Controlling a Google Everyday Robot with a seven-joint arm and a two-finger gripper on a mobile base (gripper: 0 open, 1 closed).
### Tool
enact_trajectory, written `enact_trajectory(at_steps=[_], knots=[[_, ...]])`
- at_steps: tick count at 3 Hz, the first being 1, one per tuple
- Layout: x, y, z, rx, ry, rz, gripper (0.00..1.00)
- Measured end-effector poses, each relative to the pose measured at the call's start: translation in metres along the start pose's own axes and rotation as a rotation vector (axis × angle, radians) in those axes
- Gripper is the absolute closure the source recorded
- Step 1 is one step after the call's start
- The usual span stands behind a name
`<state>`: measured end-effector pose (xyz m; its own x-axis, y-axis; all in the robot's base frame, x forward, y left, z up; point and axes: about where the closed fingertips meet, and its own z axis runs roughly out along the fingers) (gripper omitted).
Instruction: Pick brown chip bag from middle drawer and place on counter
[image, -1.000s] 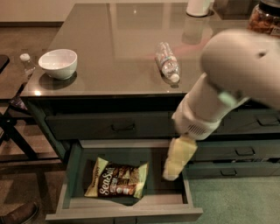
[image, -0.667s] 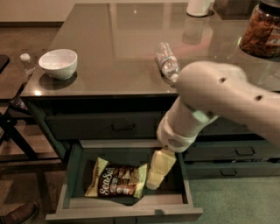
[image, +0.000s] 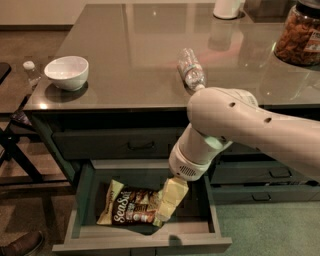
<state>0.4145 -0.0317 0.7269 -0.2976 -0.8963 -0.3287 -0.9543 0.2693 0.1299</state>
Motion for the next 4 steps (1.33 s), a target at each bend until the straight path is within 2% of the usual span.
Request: enact_trajectory(at_steps=[1,2,3,4], knots=[[-0.005,0.007,0.012,-0.021,-0.013,0.011,0.00],[-0.013,0.012,0.064,-0.059,-0.022,0.067,0.00],[-0.038,-0.019,0.136,-0.026,-0.128,0.133,0.00],[-0.038,-0.018,0.136,-0.029,-0.130,0.127,0.00]])
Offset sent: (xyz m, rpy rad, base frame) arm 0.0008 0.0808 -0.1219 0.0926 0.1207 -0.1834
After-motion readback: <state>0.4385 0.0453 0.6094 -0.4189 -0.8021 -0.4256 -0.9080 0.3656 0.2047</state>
